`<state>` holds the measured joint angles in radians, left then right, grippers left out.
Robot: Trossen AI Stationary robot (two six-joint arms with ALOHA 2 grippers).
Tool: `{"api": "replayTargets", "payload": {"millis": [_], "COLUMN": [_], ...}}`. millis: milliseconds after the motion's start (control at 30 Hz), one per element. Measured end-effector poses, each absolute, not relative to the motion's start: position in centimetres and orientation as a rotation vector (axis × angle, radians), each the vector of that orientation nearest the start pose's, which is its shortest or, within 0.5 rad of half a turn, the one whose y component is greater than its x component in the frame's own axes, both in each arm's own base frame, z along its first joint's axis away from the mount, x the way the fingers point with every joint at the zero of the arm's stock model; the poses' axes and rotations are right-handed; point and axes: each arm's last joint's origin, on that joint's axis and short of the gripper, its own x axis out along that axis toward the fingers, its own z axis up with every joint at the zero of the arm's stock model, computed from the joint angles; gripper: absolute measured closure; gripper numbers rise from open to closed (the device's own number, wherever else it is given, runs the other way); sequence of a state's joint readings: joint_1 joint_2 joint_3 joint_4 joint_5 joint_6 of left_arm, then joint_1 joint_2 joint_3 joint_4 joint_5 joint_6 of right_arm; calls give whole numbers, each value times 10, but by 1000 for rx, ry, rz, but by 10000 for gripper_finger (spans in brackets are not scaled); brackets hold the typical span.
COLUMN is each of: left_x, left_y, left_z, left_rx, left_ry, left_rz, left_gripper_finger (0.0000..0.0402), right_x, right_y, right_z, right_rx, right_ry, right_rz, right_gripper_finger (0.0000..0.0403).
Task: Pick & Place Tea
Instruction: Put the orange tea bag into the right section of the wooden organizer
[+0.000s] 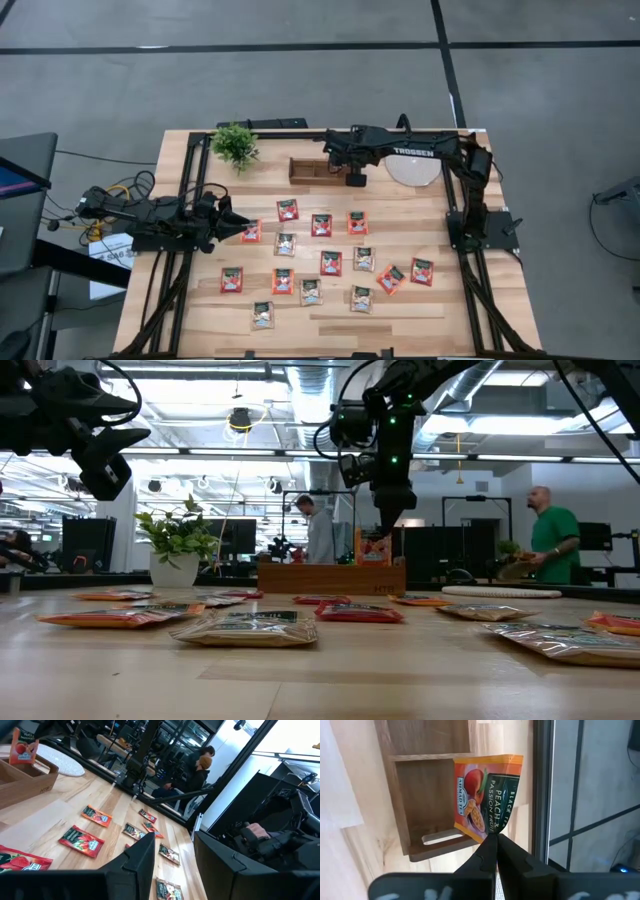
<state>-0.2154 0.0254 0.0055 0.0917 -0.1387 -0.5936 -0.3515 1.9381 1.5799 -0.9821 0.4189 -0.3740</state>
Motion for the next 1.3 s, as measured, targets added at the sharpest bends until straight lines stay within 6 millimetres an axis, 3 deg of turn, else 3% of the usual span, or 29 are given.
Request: {"api": "replayTargets", "payload": {"millis": [367,667,1000,1300], "left_x": [97,97,97,97], "left_y": [-17,-17,-17,-17], "left_z": [172,172,172,172], "left_rx": [-609,-609,-608,-607], "left_ry": [-46,-45,-46,-45], "left_rz": [-95,-96,-95,-95], "left_gripper_finger": [273,273,273,273], "right_x": [358,364,364,365], "right_y": [-146,-150,-150,-150], "right_z": [227,197,203,202], "right_rx": [-357,-346,-327,-332], "right_ry": [1493,1583,1553,1539], "right_rz": [-360,-337,-368,-293], "right_gripper_finger": [403,403,403,403]}}
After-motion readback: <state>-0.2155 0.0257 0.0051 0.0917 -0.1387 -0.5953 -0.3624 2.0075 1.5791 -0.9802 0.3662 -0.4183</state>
